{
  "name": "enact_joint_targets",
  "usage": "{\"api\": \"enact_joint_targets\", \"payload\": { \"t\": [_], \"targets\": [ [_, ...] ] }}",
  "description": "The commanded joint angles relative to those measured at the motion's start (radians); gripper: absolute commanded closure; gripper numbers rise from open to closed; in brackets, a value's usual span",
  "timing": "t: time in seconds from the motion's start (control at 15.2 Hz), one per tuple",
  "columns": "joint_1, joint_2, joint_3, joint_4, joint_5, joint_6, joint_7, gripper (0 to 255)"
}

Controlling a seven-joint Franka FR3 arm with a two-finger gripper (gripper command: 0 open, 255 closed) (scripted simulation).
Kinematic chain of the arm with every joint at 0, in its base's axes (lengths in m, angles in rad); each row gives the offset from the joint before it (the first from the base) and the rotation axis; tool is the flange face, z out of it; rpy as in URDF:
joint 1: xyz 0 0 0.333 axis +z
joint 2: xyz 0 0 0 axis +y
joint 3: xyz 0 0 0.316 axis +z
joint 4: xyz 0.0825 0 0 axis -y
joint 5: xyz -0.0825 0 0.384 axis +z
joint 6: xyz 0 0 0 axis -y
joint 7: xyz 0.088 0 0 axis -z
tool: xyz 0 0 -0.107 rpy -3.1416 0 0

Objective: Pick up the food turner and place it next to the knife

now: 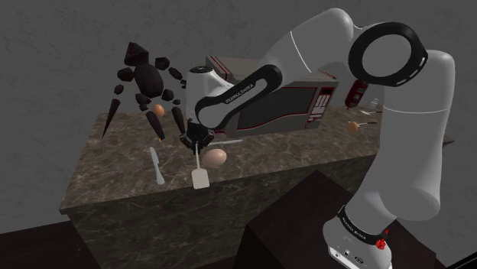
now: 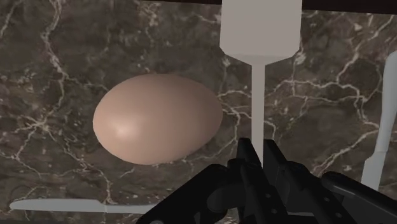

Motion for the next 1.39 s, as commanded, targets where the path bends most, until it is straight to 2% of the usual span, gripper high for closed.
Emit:
{"api": "enact_joint_targets", "payload": {
  "t": [0.0, 0.66, 1.19, 1.25, 1.32],
  "targets": [
    [0.003, 0.019, -0.002, 0.001, -0.005, 0.018, 0.005, 255],
    [0.013, 0.116, -0.018, -0.002, -0.030, 0.117, 0.026, 255],
    [0.013, 0.116, -0.018, -0.002, -0.030, 0.117, 0.026, 255],
    [0.013, 0.115, -0.018, -0.003, -0.030, 0.117, 0.027, 0],
    [0.014, 0.117, -0.018, 0.000, -0.030, 0.116, 0.027, 0]
  ]
}}
